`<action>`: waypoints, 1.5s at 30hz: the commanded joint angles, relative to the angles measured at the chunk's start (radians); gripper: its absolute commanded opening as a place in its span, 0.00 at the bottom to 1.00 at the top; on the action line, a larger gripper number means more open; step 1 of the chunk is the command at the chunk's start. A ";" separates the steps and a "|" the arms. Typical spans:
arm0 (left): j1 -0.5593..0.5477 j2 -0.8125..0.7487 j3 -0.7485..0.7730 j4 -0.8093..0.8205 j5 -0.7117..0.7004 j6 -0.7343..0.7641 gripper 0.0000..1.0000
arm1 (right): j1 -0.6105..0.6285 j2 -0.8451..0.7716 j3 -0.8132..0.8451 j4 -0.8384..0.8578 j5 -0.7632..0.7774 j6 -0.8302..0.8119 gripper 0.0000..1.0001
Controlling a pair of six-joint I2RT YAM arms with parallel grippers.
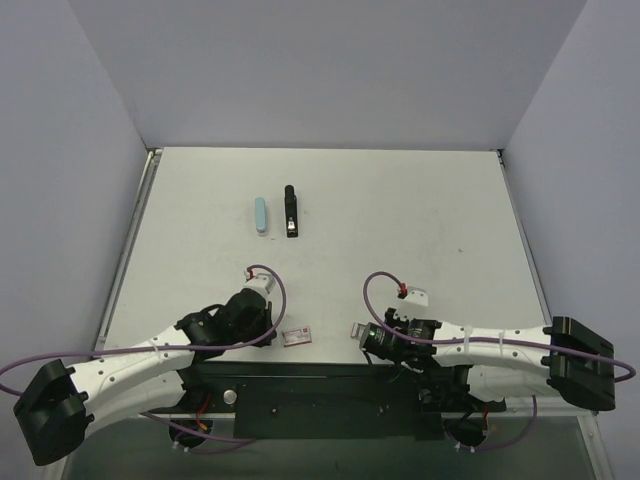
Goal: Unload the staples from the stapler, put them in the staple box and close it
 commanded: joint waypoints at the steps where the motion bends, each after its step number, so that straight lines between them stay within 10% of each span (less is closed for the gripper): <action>1: -0.006 0.002 -0.008 0.068 0.021 -0.010 0.00 | 0.004 0.031 0.026 0.004 0.002 -0.002 0.22; 45: -0.007 0.008 -0.005 0.081 0.042 0.010 0.00 | 0.003 0.042 0.049 -0.002 0.025 0.007 0.19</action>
